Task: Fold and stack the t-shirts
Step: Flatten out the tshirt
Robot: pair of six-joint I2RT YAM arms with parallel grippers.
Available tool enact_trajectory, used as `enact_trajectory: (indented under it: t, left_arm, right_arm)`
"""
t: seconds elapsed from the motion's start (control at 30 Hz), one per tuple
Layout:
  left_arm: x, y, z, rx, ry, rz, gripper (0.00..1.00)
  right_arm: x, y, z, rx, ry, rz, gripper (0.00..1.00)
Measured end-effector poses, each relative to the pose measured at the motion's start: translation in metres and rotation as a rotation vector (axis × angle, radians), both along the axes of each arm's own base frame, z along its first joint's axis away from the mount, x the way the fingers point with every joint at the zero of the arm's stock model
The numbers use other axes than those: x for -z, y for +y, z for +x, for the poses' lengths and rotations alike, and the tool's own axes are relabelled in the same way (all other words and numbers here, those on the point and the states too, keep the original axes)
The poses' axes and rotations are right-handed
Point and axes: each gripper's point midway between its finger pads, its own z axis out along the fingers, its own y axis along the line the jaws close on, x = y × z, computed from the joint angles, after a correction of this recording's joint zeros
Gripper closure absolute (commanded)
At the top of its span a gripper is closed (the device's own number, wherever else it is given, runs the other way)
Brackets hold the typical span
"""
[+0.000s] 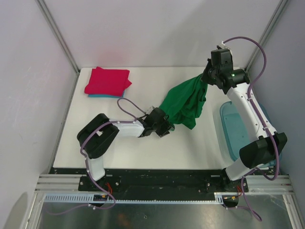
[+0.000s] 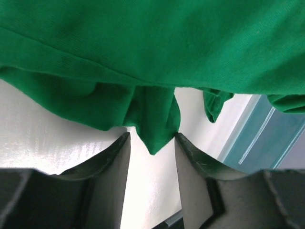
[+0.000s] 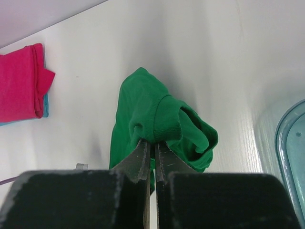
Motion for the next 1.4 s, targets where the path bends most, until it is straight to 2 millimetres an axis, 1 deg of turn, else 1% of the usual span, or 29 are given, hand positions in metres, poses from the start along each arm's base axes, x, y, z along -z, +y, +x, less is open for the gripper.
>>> enact_trajectory:
  t: [0.1,0.17,0.2,0.27,0.33,0.37,0.43,0.5,0.57,0.63,0.7,0.73,0.77,0.87,0.93,0.97,1.1,1.17,1.27,1.33,1.4]
  left_arm:
    - [0.003,0.004,0.004,-0.026,-0.002,0.011,0.76]
    - [0.005,0.008,0.008,-0.041,-0.006,0.026,0.92]
    - [0.006,0.011,0.009,-0.044,-0.010,0.037,0.96]
    - [0.010,0.022,0.015,-0.057,-0.017,0.077,0.99]
    - [0.009,0.034,0.023,-0.067,-0.032,0.120,1.00]
    - [0.007,0.044,0.028,-0.072,-0.046,0.160,1.00]
    - [-0.003,0.068,0.039,-0.093,-0.083,0.240,1.00]
    - [-0.025,0.098,0.054,-0.127,-0.142,0.330,1.00]
    - [-0.060,0.130,0.071,-0.174,-0.230,0.408,1.00]
    - [-0.107,0.161,0.087,-0.229,-0.343,0.474,1.00]
    - [-0.150,0.187,0.096,-0.279,-0.440,0.530,1.00]
    - [-0.177,0.202,0.100,-0.309,-0.500,0.563,1.00]
    - [-0.201,0.213,0.102,-0.335,-0.553,0.591,1.00]
    - [-0.259,0.241,0.096,-0.396,-0.673,0.654,1.00]
    - [-0.287,0.260,0.086,-0.428,-0.727,0.686,1.00]
    - [-0.296,0.267,0.080,-0.439,-0.744,0.697,1.00]
    - [-0.330,0.296,0.054,-0.479,-0.810,0.722,1.00]
    - [-0.348,0.307,0.039,-0.499,-0.851,0.714,1.00]
    - [-0.370,0.320,0.018,-0.525,-0.906,0.689,1.00]
    - [-0.381,0.326,0.006,-0.540,-0.938,0.671,1.00]
    - [-0.385,0.329,0.003,-0.544,-0.949,0.667,1.00]
  right_arm:
    - [0.000,-0.002,0.000,0.003,0.000,0.001,1.00]
    - [0.000,-0.003,0.001,0.006,0.000,0.002,1.00]
    - [0.000,-0.004,0.001,0.008,0.000,0.003,1.00]
    - [0.000,-0.008,0.002,0.015,0.000,0.004,1.00]
    - [0.000,-0.013,0.003,0.028,0.001,0.005,1.00]
    - [0.000,-0.017,0.004,0.037,0.000,0.006,1.00]
    - [-0.001,-0.025,0.007,0.057,0.000,0.011,1.00]
    - [-0.007,-0.037,0.013,0.086,-0.011,0.022,1.00]
    - [-0.014,-0.047,0.020,0.111,-0.032,0.032,1.00]
    - [-0.023,-0.057,0.027,0.138,-0.062,0.046,1.00]
    - [-0.032,-0.066,0.031,0.160,-0.088,0.068,1.00]
    - [-0.036,-0.069,0.032,0.168,-0.100,0.079,1.00]
    - [-0.042,-0.074,0.035,0.178,-0.117,0.095,1.00]
    - [-0.053,-0.086,0.036,0.199,-0.150,0.128,1.00]
    - [-0.062,-0.091,0.030,0.204,-0.168,0.149,1.00]
    - [-0.065,-0.092,0.025,0.200,-0.175,0.159,1.00]
    - [-0.079,-0.085,-0.012,0.152,-0.203,0.201,1.00]
    - [-0.085,-0.083,-0.032,0.132,-0.219,0.221,1.00]
    - [-0.094,-0.082,-0.054,0.115,-0.246,0.248,1.00]
    - [-0.097,-0.079,-0.063,0.098,-0.252,0.269,1.00]
    - [-0.096,-0.074,-0.066,0.079,-0.249,0.290,1.00]
